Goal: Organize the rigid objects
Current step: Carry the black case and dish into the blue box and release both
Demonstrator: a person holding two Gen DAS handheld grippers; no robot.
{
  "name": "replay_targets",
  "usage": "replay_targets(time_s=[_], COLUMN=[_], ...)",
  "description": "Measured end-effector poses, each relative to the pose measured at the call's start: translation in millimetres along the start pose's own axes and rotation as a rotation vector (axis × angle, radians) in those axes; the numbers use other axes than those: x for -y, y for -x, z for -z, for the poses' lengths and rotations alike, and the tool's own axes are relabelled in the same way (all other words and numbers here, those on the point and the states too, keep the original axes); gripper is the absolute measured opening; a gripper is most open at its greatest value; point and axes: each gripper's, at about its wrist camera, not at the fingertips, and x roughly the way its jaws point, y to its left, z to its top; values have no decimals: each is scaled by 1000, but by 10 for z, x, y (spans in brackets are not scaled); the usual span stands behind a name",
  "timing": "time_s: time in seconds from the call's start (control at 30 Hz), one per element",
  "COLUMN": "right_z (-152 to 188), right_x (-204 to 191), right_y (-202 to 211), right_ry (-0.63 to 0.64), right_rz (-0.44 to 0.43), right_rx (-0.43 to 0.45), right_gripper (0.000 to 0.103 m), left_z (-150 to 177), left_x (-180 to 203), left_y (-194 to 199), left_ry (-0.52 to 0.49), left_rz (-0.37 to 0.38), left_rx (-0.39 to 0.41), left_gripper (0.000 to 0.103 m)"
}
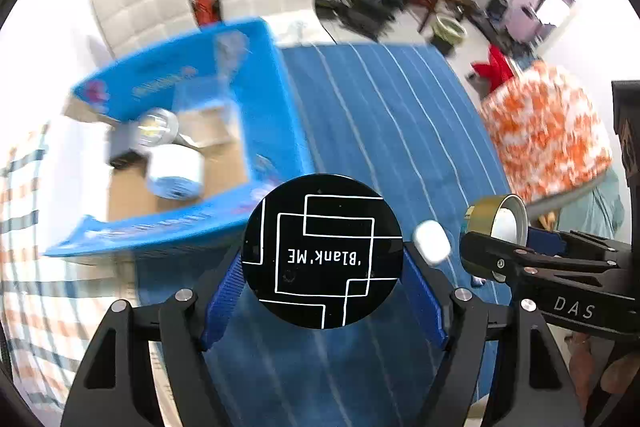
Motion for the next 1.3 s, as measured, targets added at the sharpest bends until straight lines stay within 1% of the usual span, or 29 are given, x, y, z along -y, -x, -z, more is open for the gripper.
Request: replay_targets(time_s=[0.07,0.1,0.23,0.27,0.4,0.53,0.7,0.87,0.97,1.13,1.2,1.3], right_z=[-58,-75,-184,-202,-314,-424,-595,-799,-920,-1078,-1108,-1134], right_x=[-257,-322,-825,-902,-1262,-1467,-1577,-1617,-1593,-1566,-1546,-1571], right_y=[51,57,33,17,-145,-313,-544,-878,-1126,-1626,-1779,-1904], right_ry=[26,38,84,89,115,120,113,107,102,77,63,70], right_rz=[-23,-30,-62,-64,-70,-54,-19,32,70,110,111,141], right_rx=[17,23,34,36,23,15,11,-6,-23,-76,-91,-85], right_gripper=[69,69,69,69,68,68,68,68,68,68,69,68], left_z=[-3,-15,-47,-64,-107,-174,-275,-387,-465,-568,-589,-587], left_x=[-276,-362,-752,-863,-1189,-1497,-1798,-2056,-2196,-2365,-2422,-2485], left_y=[194,254,476,511,568,553,456,234,2,-461,-636,-888], left_ry=[26,36,74,83,120,139,147,152,160,167,171,168], left_rz=[-14,-25,-73,-93,-125,-146,-155,-146,-136,-119,-102,-99], left_rx=[31,42,89,97,109,113,106,74,35,-65,-101,-157], left_gripper=[73,73,73,73,73,73,73,73,74,74,74,74])
